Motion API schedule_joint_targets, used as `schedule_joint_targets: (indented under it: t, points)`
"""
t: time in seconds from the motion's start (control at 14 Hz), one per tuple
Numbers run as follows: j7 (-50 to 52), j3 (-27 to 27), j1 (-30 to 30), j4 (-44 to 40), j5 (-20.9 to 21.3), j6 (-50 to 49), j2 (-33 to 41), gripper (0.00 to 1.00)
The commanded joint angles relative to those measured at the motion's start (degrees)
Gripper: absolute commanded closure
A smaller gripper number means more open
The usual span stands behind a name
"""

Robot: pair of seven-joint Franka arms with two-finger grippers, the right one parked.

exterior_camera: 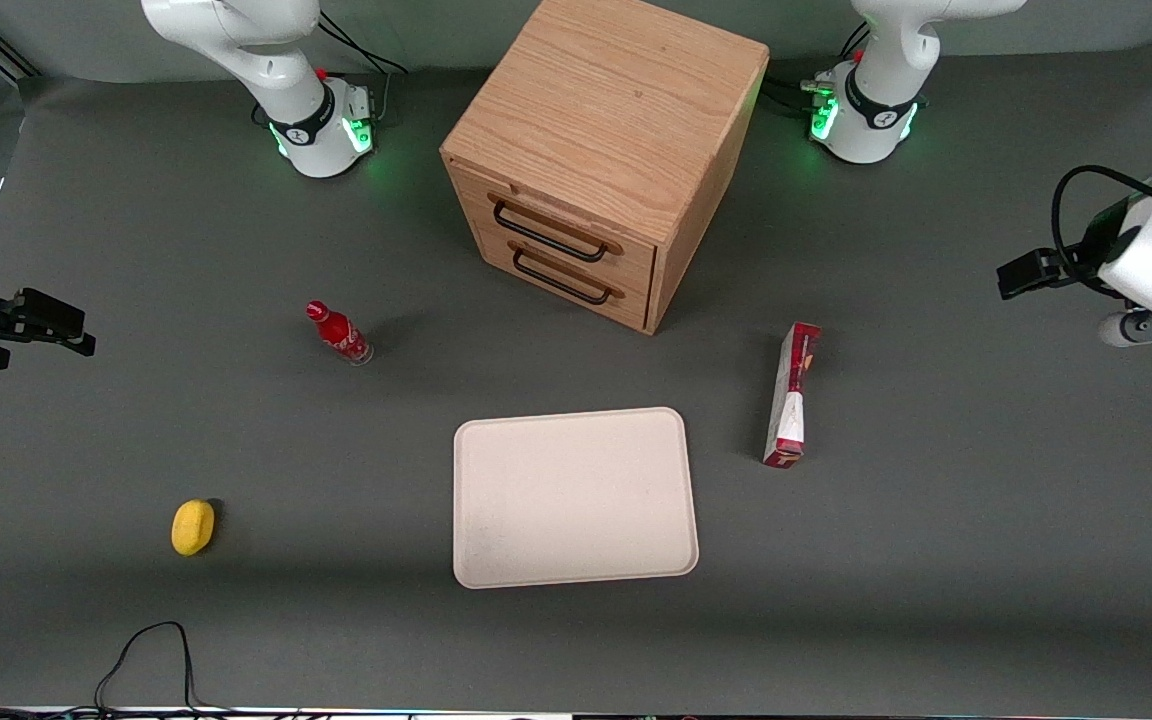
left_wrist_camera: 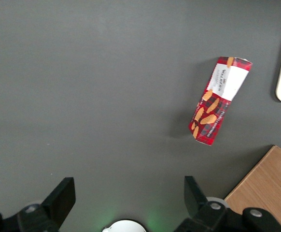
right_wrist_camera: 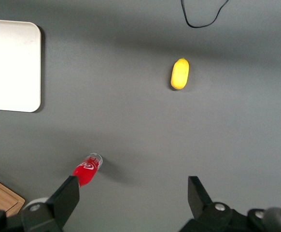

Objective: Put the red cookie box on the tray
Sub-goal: 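Move the left gripper toward the red tartan cookie box, then lower the open left gripper around the cookie box and close it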

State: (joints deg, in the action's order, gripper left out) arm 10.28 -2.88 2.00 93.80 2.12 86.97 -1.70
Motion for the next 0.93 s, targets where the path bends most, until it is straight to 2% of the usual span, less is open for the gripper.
schedule_joint_targets:
  t: [0.0,0.29,0.57,0.86]
  points:
    - [1.3,-3.3,1.1,-2.3,-0.5,-2.4,-1.0,0.0]
    - [17.9,-4.9,11.2,-8.4,-1.6,-2.7,-5.8,0.0]
    - [16.6,-4.9,13.0,-9.3,-3.8,-2.0,-7.5,0.0]
    - [13.2,-4.9,12.5,-4.3,-3.8,3.0,-6.9,0.0]
